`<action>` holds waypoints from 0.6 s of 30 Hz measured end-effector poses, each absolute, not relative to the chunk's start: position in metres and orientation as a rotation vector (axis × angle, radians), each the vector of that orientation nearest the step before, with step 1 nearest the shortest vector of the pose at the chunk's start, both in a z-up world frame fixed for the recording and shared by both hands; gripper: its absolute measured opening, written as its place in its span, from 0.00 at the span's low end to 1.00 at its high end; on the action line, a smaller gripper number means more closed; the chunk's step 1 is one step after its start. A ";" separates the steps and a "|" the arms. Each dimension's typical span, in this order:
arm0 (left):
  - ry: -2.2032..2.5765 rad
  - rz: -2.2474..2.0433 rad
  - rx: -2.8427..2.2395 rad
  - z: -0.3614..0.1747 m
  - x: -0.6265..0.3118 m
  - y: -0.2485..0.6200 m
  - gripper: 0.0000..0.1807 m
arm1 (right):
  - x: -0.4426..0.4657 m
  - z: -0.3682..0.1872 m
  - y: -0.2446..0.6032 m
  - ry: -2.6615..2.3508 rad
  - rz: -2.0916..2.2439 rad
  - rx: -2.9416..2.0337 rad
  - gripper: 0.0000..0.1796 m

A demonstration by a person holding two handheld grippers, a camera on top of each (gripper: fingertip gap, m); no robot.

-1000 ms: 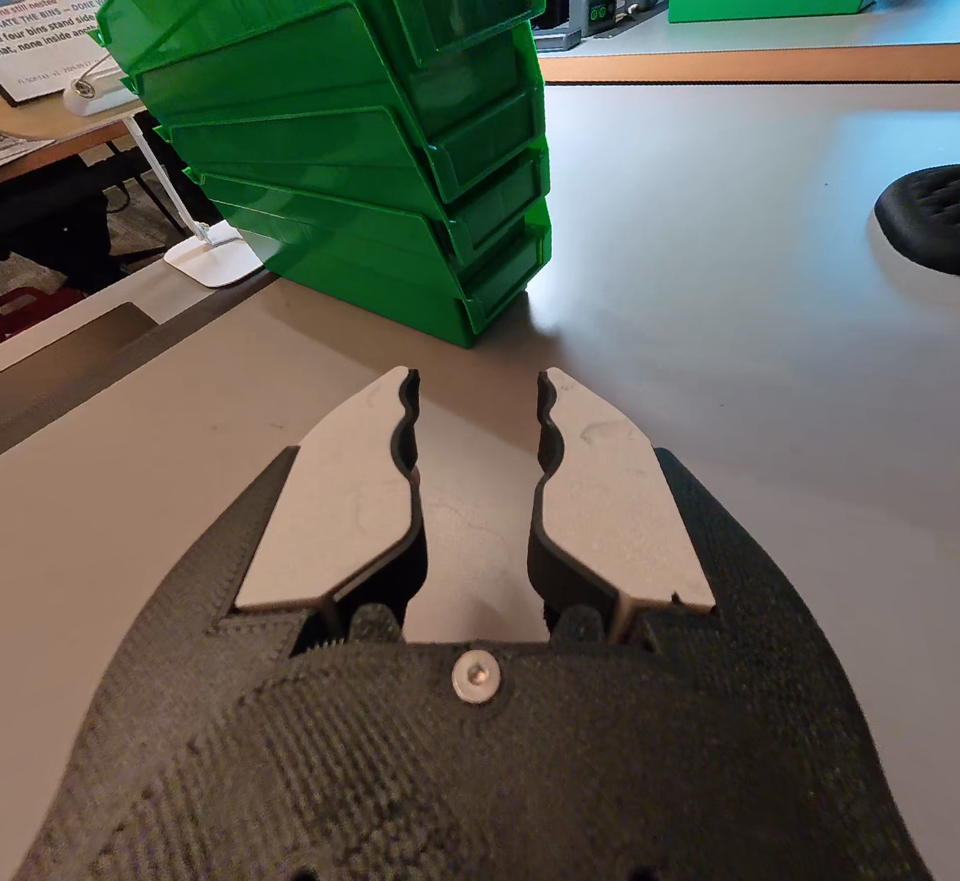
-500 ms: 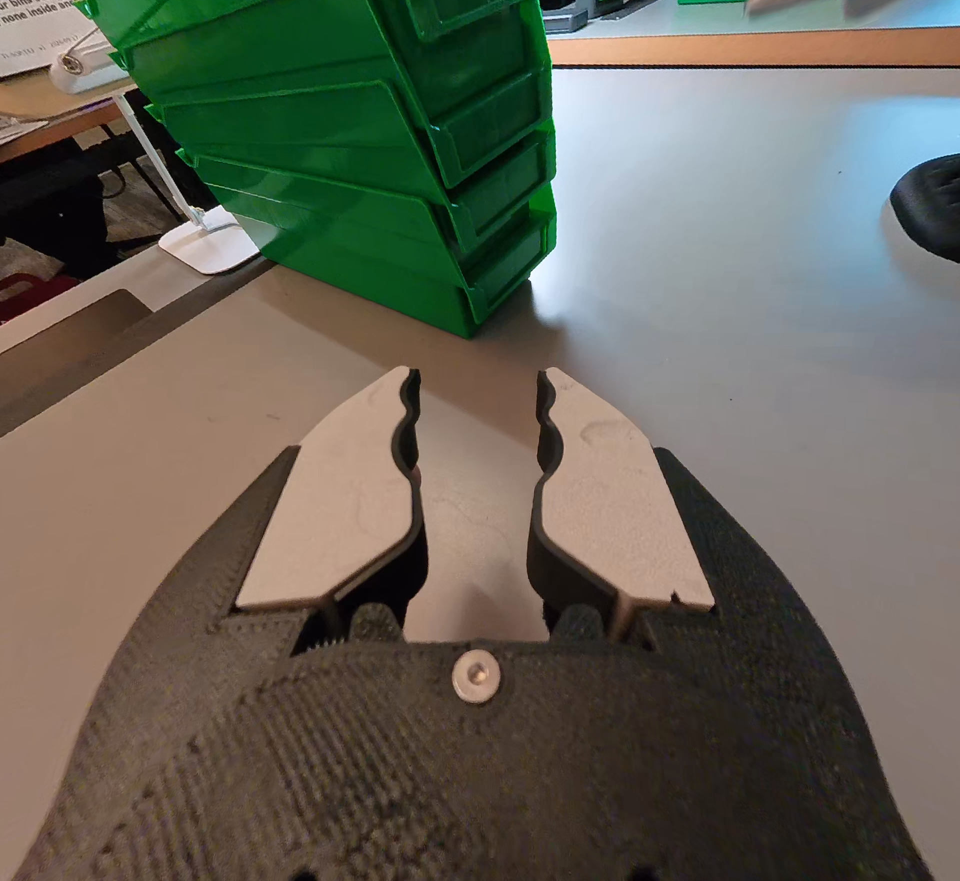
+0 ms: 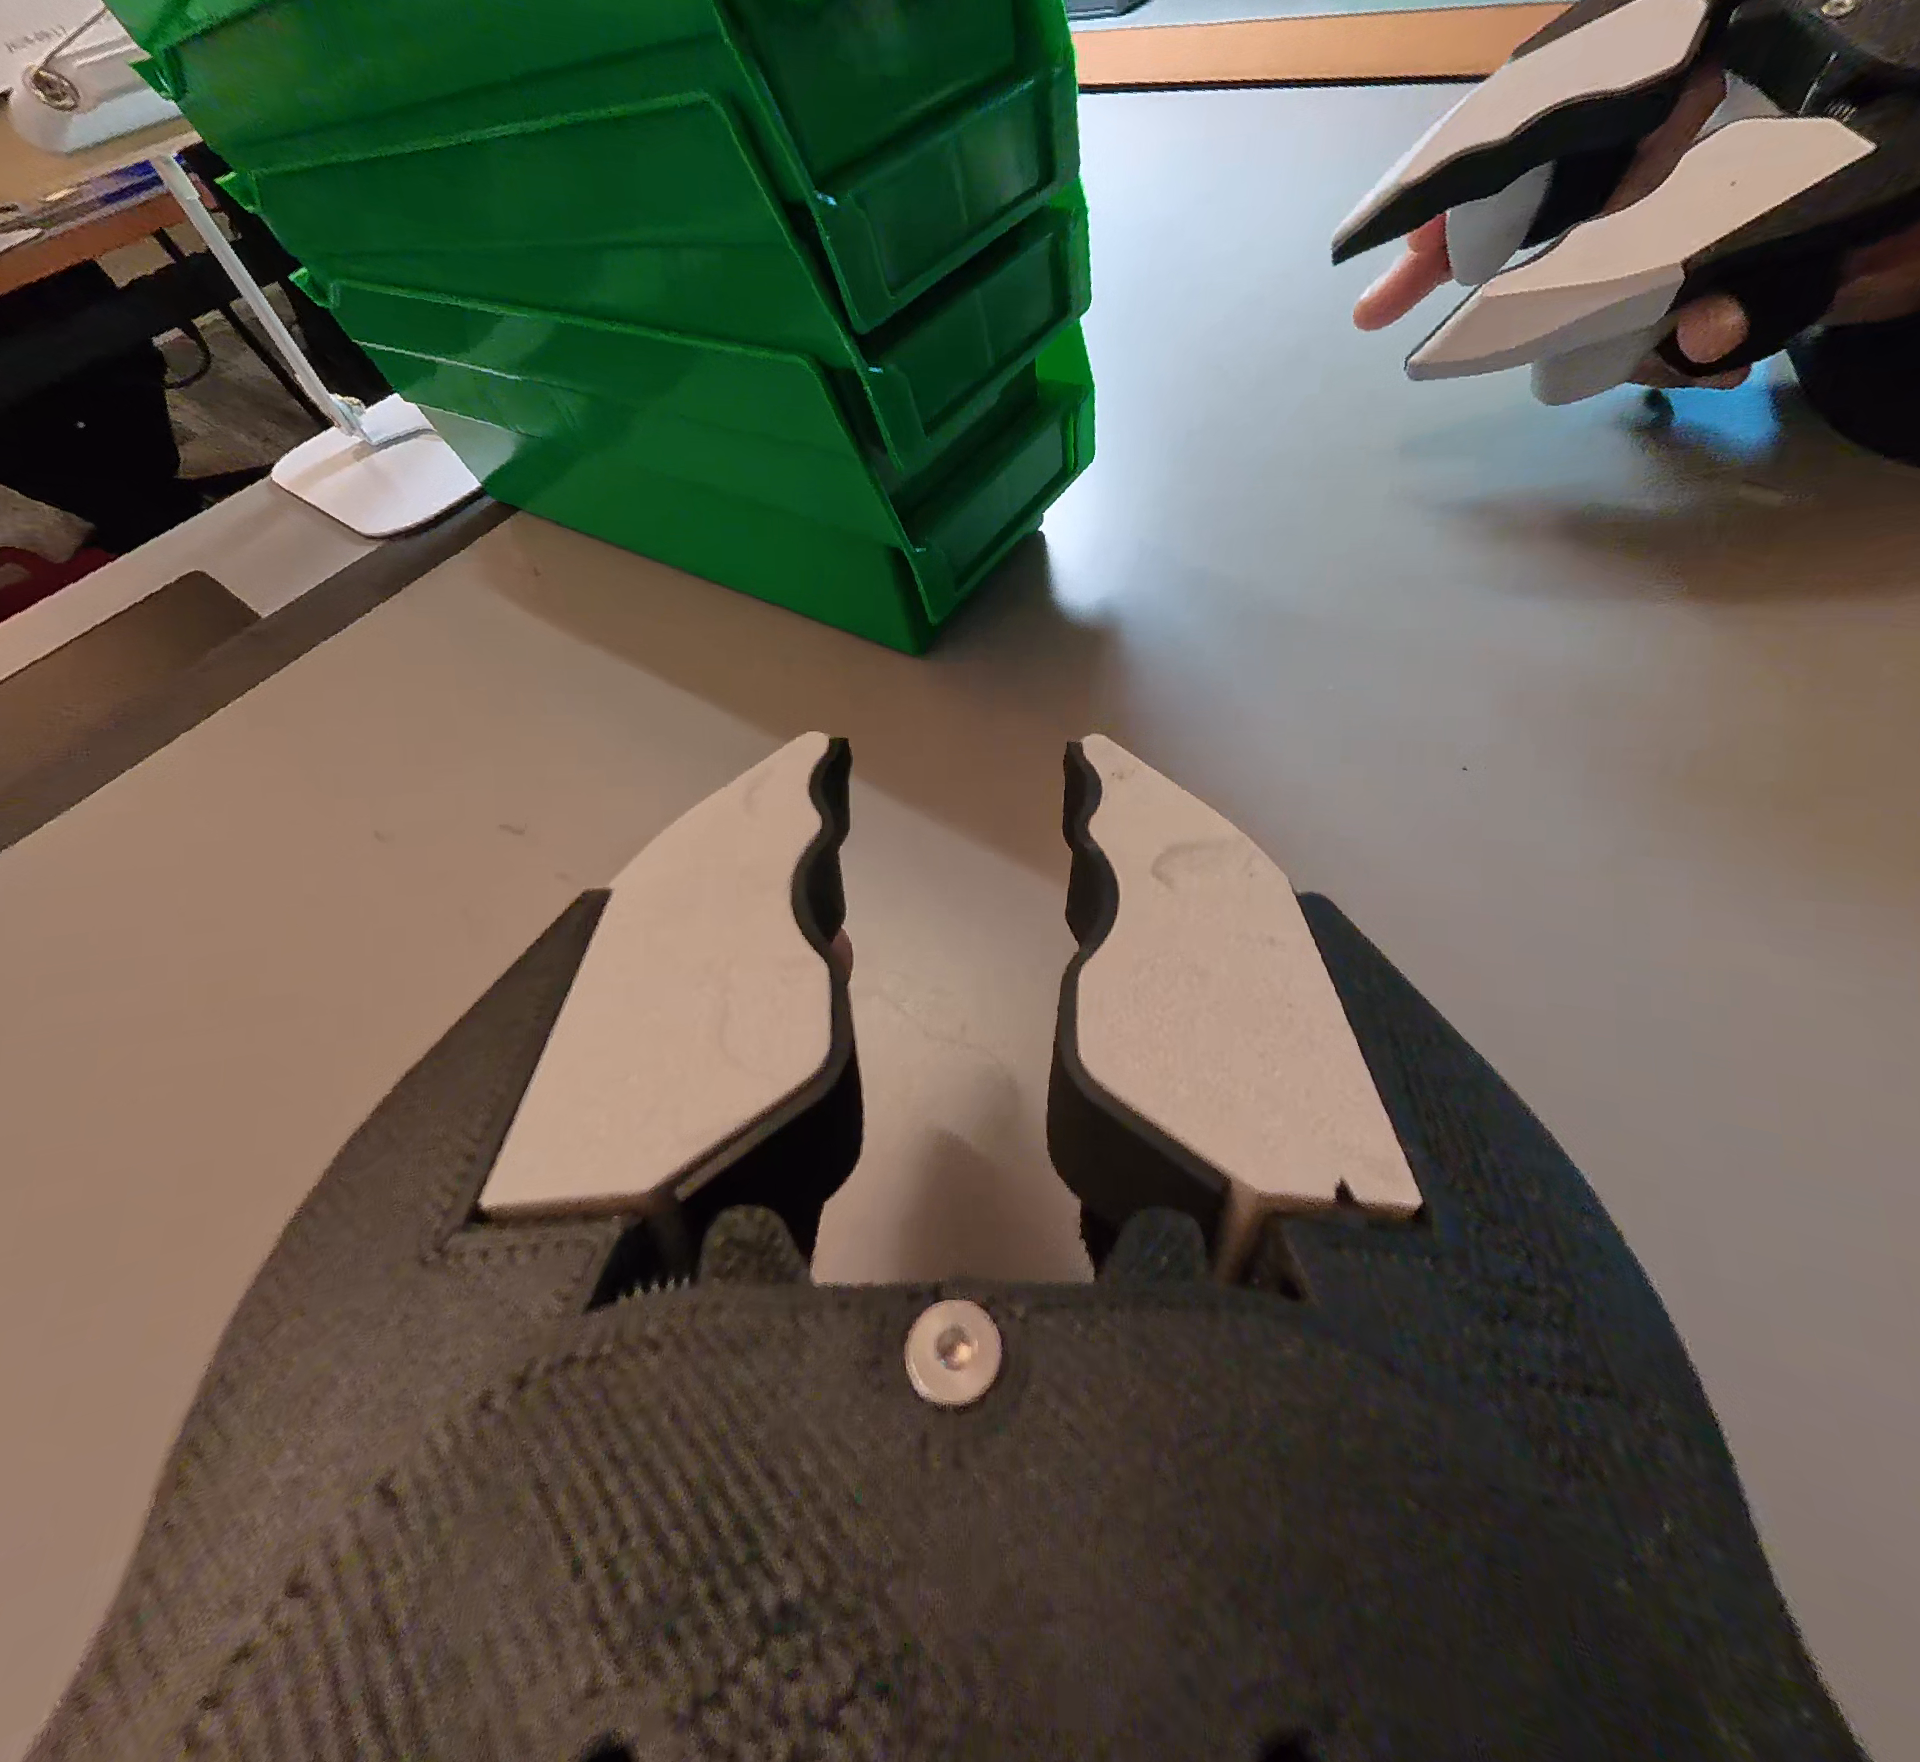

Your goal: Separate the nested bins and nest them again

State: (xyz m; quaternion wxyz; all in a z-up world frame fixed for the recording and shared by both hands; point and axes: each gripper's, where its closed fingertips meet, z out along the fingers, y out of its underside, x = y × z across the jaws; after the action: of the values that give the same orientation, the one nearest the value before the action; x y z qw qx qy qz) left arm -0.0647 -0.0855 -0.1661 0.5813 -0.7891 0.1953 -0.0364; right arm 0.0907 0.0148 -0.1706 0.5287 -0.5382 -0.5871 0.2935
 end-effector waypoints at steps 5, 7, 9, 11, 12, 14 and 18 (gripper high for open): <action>0.468 -0.073 -1.803 -0.155 -0.063 -0.087 0.21 | 0.090 -0.168 0.012 -1.389 0.723 -1.269 0.25; 0.462 -0.077 -1.797 -0.153 -0.063 -0.088 0.21 | 0.090 -0.168 0.012 -1.387 0.727 -1.275 0.25; 0.458 -0.087 -1.795 -0.153 -0.062 -0.088 0.21 | 0.090 -0.168 0.013 -1.382 0.736 -1.282 0.26; 0.460 -0.089 -1.798 -0.154 -0.061 -0.087 0.22 | 0.091 -0.167 0.014 -1.373 0.743 -1.286 0.26; 0.461 -0.089 -1.799 -0.154 -0.060 -0.087 0.22 | 0.091 -0.167 0.014 -1.368 0.743 -1.289 0.26; 0.460 -0.093 -1.800 -0.155 -0.059 -0.086 0.22 | 0.091 -0.167 0.015 -1.366 0.741 -1.294 0.26; 0.452 -0.095 -1.799 -0.156 -0.059 -0.085 0.22 | 0.092 -0.167 0.014 -1.372 0.732 -1.287 0.26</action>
State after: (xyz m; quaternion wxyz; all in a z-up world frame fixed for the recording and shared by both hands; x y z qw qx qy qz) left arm -0.0586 -0.0845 -0.1558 0.5989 -0.7757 0.1948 -0.0412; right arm 0.0916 0.0142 -0.1673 0.5326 -0.5396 -0.5753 0.3069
